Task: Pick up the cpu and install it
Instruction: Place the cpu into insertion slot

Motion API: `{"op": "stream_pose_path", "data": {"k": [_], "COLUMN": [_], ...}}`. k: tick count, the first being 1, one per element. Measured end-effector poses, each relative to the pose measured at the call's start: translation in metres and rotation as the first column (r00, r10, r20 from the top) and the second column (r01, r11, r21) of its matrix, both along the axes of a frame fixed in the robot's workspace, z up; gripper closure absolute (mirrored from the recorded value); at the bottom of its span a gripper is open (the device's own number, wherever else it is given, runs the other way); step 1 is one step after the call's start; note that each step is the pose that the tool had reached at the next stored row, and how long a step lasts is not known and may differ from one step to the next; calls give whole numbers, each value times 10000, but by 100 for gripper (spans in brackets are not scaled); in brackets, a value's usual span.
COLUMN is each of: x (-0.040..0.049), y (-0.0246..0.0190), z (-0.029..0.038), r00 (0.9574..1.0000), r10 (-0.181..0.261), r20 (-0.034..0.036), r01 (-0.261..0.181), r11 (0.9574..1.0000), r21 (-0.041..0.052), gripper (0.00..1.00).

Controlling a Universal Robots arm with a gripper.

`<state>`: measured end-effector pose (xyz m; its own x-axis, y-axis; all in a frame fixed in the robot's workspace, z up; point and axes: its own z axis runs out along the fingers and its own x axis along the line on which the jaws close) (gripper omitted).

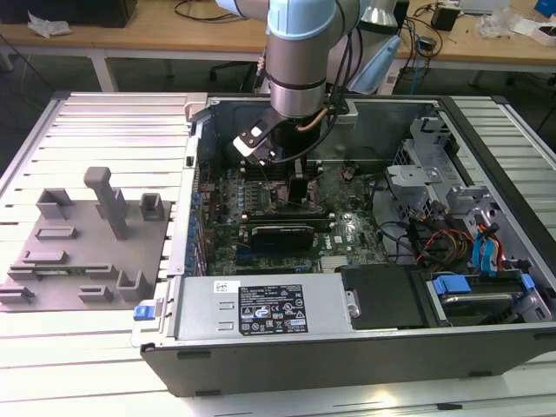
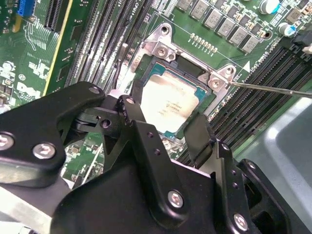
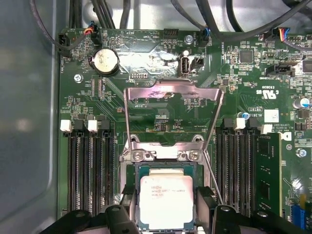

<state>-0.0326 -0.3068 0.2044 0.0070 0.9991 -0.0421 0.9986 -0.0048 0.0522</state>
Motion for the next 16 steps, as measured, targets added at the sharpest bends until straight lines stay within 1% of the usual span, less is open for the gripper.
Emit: {"op": "stream_pose_path", "data": {"k": [1, 3, 6, 7, 15, 16], "x": [0, 0, 0, 0, 0, 0], "y": [0, 4, 4, 4, 4, 4], "z": [16, 82, 87, 87, 87, 87], "r00": [10000, 10000, 10000, 10000, 10000, 10000], "r10": [0, 1, 0, 0, 0, 0], "r20": [0, 1, 0, 0, 0, 0], "r01": [0, -1, 0, 0, 0, 0], "r11": [10000, 10000, 10000, 10000, 10000, 10000], "r21": [-1, -1, -5, -6, -16, -18], "gripper": [39, 39, 39, 41, 89, 89]}}
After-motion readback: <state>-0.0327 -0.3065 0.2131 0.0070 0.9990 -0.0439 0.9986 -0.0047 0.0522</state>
